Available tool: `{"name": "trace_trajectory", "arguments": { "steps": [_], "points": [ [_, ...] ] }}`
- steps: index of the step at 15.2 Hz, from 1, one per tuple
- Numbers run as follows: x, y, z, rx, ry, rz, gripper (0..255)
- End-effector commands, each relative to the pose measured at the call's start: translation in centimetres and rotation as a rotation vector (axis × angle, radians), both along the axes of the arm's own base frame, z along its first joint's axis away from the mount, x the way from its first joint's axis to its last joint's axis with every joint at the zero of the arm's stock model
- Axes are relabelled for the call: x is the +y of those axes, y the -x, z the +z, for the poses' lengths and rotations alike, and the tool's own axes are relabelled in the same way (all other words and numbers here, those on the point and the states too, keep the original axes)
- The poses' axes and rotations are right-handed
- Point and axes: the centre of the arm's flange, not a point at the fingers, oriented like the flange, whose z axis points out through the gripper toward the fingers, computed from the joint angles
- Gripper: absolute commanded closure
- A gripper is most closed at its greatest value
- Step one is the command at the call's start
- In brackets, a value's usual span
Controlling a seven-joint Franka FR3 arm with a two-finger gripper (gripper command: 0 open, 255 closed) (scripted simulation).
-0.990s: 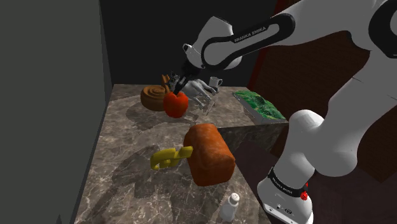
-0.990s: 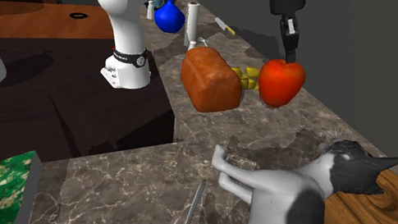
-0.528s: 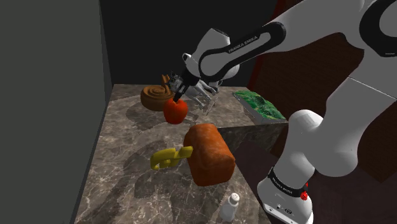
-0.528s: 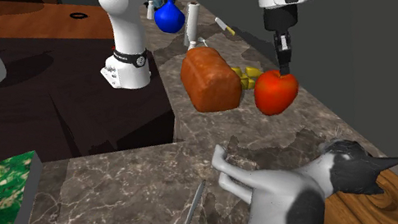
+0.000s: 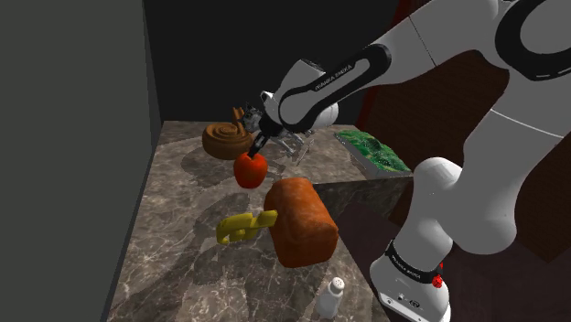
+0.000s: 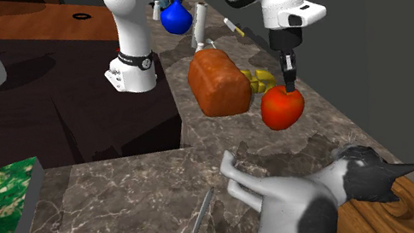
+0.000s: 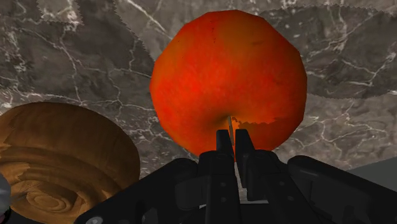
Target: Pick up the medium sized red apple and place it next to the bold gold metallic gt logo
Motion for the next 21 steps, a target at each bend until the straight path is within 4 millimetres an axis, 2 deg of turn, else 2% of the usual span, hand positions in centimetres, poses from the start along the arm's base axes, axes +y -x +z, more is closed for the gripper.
{"name": "trace_trajectory", "arguments": {
  "steps": [1,9,10,15,19,21],
  "points": [
    [0.0,-0.1,-0.8,-0.001,0.0,0.0,255],
    [0.0,-0.1,-0.8,-0.001,0.0,0.0,255],
    [0.0,-0.1,-0.8,-0.001,0.0,0.0,0],
    [0.0,-0.1,-0.8,-0.001,0.0,0.0,0],
    [-0.9,1.8,3.8,-0.001,0.0,0.0,0],
    [-0.9,1.8,3.8,-0.001,0.0,0.0,0]
  ]
}}
